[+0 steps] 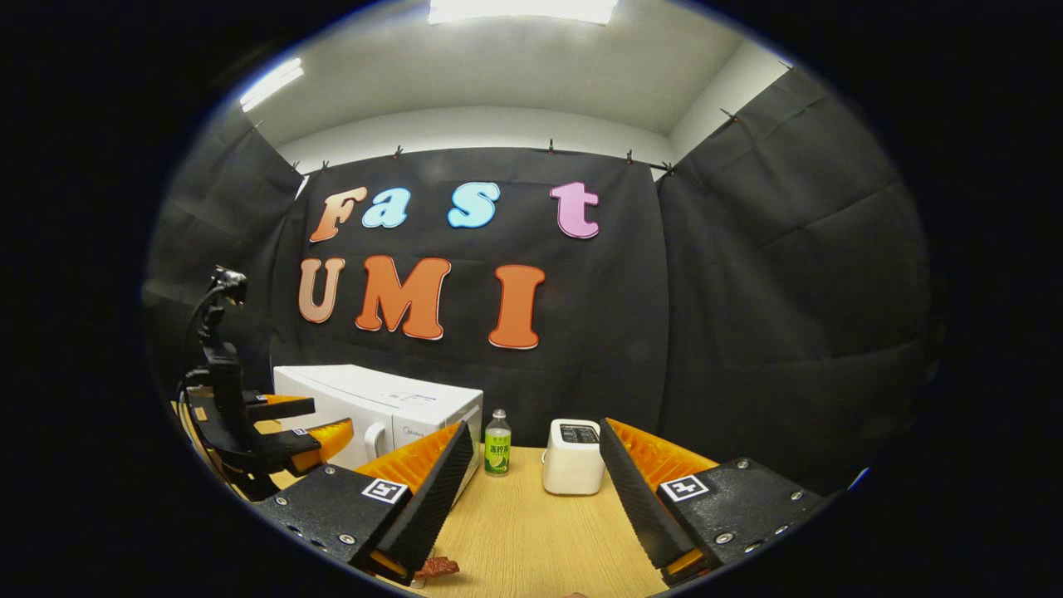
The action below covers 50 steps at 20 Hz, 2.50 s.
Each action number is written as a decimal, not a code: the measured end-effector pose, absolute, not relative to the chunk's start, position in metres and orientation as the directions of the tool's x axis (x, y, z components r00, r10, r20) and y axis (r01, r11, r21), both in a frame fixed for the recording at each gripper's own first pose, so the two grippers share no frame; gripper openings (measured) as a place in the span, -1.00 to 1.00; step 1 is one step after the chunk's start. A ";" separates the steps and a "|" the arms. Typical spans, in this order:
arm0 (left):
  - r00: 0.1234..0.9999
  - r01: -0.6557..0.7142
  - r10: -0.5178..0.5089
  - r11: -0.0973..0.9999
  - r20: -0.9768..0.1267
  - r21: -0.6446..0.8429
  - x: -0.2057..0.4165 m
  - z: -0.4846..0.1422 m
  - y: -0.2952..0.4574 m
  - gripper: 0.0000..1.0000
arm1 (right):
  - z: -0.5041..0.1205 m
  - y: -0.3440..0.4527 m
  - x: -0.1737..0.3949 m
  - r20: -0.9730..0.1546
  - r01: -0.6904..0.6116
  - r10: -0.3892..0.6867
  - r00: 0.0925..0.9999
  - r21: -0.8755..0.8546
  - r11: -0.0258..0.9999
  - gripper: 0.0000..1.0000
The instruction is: Open the microwave oven with the left hand, put the food in, and close the microwave oven.
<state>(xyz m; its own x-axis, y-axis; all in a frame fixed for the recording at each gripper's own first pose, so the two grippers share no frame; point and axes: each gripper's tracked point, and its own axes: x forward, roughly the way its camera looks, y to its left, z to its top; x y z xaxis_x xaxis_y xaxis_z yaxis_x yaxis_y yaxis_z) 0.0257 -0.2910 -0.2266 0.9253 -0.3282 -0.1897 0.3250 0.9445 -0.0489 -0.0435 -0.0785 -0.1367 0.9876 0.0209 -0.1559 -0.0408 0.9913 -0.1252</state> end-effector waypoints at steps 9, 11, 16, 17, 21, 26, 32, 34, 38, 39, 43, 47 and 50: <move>0.881 0.290 -0.307 0.952 -0.359 -0.102 0.071 -0.312 -0.308 0.84 | -0.172 -0.099 -0.045 -0.214 -0.014 -0.014 0.977 -0.128 0.992 0.90; 0.875 0.256 -0.276 0.961 -0.397 -0.104 0.075 -0.326 -0.307 0.60 | -0.179 -0.102 -0.046 -0.222 -0.006 -0.022 0.975 -0.125 0.992 0.90; 0.898 0.201 -0.201 0.979 -0.391 -0.043 0.078 -0.327 -0.309 0.44 | -0.192 -0.098 -0.046 -0.243 -0.012 -0.016 0.970 -0.113 0.993 0.90; 0.895 0.210 -0.214 0.976 -0.392 -0.054 0.077 -0.326 -0.315 0.19 | -0.193 -0.096 -0.046 -0.249 -0.016 -0.013 0.969 -0.110 0.994 0.90; 0.896 0.210 -0.209 0.977 -0.393 -0.042 0.079 -0.327 -0.319 -0.43 | -0.197 -0.098 -0.048 -0.260 -0.017 -0.017 0.966 -0.129 0.991 0.89; 0.885 0.210 -0.218 0.976 -0.411 -0.066 0.074 -0.326 -0.318 -0.67 | -0.194 -0.097 -0.050 -0.261 -0.008 -0.021 0.965 -0.110 0.994 0.90; 0.881 0.196 -0.219 0.976 -0.419 -0.098 0.070 -0.328 -0.316 -0.66 | -0.195 -0.099 -0.053 -0.268 0.001 -0.033 0.963 -0.116 0.993 0.90; 0.890 0.190 -0.207 0.978 -0.406 -0.082 0.057 -0.322 -0.309 -0.66 | -0.196 -0.098 -0.053 -0.271 0.001 -0.032 0.962 -0.113 0.994 0.90; 0.884 0.226 -0.250 0.968 -0.396 -0.106 0.028 -0.316 -0.299 -0.67 | -0.202 -0.085 -0.054 -0.299 -0.009 -0.012 0.954 -0.069 0.998 0.90; 0.881 0.242 -0.260 0.966 -0.396 -0.097 0.020 -0.314 -0.295 -0.67 | -0.203 -0.080 -0.056 -0.303 -0.016 -0.002 0.953 -0.059 0.998 0.90; 0.882 0.263 -0.276 0.961 -0.382 -0.088 -0.011 -0.307 -0.272 -0.66 | -0.202 -0.066 -0.063 -0.306 -0.035 0.016 0.952 -0.060 0.998 0.90; 0.885 0.263 -0.272 0.962 -0.376 -0.078 -0.045 -0.300 -0.243 -0.67 | -0.200 -0.049 -0.070 -0.314 -0.063 0.043 0.949 -0.054 0.997 0.90; 0.903 0.255 -0.260 0.965 -0.343 -0.061 -0.069 -0.293 -0.213 -0.67 | -0.202 -0.037 -0.076 -0.319 -0.081 0.060 0.946 -0.054 0.995 0.90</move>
<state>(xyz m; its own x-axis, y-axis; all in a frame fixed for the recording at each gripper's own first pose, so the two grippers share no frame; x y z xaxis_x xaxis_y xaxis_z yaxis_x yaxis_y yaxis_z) -0.0694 -0.2132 -0.2934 0.9029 -0.2597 -0.3426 0.2546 0.9651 -0.0606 -0.0762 -0.0372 -0.2020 0.9460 0.0595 -0.3187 -0.0808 0.9953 -0.0539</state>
